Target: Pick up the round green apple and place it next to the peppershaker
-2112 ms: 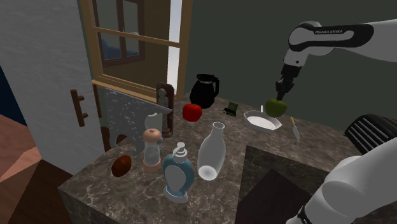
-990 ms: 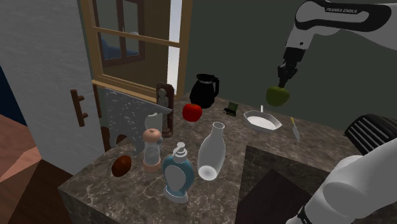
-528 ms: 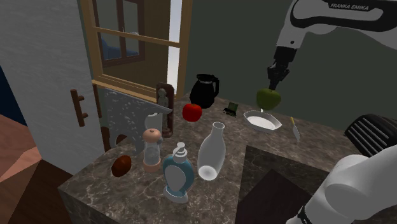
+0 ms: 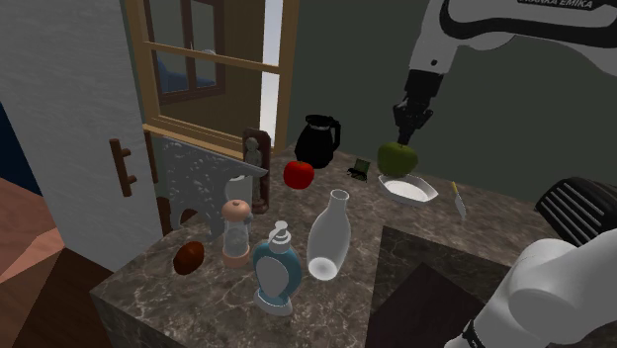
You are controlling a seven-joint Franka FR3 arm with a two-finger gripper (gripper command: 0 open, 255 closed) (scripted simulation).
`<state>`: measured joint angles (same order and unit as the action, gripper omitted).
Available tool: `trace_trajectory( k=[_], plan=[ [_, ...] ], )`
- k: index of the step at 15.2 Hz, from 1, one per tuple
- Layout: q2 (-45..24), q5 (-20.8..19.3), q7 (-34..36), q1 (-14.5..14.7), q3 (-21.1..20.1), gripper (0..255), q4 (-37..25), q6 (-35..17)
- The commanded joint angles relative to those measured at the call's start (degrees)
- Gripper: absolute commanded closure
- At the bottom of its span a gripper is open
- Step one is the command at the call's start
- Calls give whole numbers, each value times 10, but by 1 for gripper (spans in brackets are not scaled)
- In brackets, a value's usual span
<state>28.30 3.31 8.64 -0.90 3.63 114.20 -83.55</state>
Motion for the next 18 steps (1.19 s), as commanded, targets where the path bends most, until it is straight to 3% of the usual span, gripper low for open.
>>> trace_trajectory(
  k=[1,10,18],
  plan=[
    [-3,12,31,9,-23,255,-1,-4],
    [-36,56,157,48,-118,255,-29,-24],
    [-108,72,272,79,-203,255,-97,-43]
  ],
)
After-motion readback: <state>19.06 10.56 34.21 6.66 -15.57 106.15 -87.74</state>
